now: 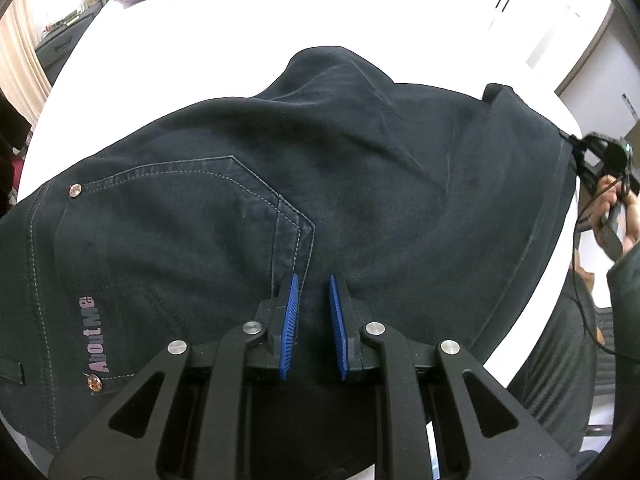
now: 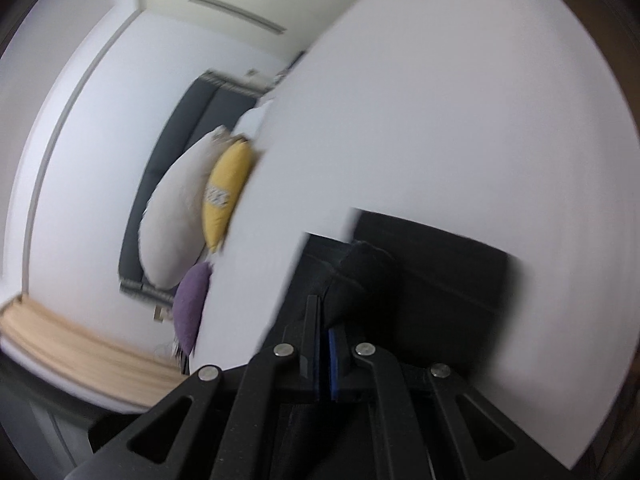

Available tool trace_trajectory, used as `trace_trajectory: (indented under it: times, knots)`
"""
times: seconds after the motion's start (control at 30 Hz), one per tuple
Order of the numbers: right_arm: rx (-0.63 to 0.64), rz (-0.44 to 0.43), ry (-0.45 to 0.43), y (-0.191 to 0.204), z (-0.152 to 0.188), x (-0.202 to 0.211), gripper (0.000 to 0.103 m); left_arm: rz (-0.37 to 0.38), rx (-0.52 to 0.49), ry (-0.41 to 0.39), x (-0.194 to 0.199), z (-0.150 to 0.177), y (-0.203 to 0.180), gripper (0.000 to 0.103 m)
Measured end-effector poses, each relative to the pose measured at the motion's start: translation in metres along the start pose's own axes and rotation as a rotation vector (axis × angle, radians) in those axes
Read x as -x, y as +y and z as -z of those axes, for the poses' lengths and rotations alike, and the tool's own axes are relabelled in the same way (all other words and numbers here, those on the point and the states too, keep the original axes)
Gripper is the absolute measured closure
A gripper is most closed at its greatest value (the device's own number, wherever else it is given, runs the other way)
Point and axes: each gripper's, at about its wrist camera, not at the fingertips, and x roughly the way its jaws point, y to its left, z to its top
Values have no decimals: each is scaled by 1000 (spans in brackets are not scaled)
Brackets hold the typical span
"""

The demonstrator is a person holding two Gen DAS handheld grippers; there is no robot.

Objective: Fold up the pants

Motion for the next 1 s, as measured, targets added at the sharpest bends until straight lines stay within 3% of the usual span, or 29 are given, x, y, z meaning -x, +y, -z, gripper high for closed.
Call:
trace_trajectory:
  times: [0.33,0.57,0.8,1.0]
  knots:
    - [40,-57,-133,-5,-9,34,99,-26,-19,-9,-3,1,-13,87]
    - [-58,-1,-141,-51,0,38,99,-41,-40,-8,-1,2,-22,87]
    - [-18,14,-162,-47,-3,41,99,-31,-45,-17,-2,3,-25,87]
    - [-8,31,-131,-57,-1,33,99,-17,-47,-27,-2,7,-18,87]
